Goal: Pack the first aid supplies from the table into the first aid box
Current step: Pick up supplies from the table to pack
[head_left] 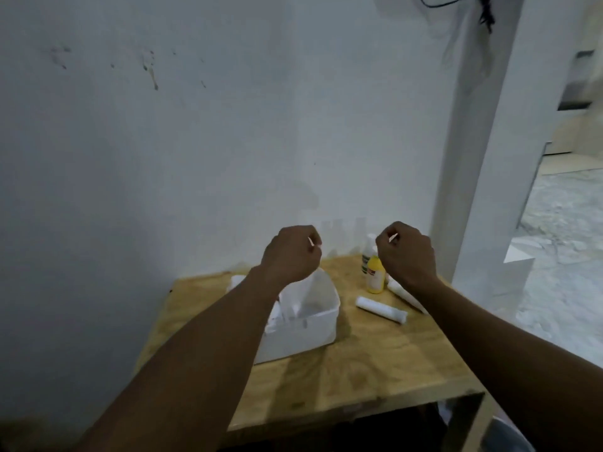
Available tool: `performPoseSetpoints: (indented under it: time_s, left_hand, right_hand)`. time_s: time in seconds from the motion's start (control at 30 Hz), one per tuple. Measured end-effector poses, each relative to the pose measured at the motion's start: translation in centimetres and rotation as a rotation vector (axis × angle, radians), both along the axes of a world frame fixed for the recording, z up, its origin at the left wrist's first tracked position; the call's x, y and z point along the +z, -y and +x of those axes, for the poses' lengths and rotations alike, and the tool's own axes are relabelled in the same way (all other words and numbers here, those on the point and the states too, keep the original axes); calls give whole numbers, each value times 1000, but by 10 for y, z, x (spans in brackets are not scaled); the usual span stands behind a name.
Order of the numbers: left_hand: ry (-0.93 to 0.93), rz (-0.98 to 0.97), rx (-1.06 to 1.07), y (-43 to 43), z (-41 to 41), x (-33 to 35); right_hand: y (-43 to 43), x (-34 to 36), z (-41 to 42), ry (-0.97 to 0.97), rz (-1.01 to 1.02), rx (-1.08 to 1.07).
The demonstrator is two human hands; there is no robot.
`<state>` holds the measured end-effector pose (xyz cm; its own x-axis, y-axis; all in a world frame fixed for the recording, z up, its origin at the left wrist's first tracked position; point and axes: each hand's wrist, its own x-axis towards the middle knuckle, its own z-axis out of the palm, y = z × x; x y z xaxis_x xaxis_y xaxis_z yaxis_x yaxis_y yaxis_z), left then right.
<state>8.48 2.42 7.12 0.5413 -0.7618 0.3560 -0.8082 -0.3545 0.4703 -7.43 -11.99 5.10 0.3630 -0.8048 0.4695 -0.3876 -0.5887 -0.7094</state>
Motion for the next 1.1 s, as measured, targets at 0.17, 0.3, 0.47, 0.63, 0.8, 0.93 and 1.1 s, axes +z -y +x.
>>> performPoseSetpoints:
  time_s: [0.17,0.3,0.47,0.63,0.8,0.93,1.1]
  left_hand:
    - [118,231,-221,55,-58,-34]
    - [211,495,-343,83,-82,-62]
    - [371,608,-331,100,-95,-98]
    - [434,572,-301,105,-93,-112]
    - [333,496,-303,104,-94,-97]
    - [182,354,-294,94,-89,-65]
    - [32,154,-177,58,-57,-5]
  right_hand:
    - [48,-49,-37,-185,89,-101]
    - [73,-82,-53,-401,159,-55]
    - [78,-113,-55,-553,155,30]
    - [80,-122,-55,-564,71,9]
    - [82,-109,-61,-449,110,41]
    - [74,-74,-63,-184,70,23]
    - [51,-14,-37,-7,30,100]
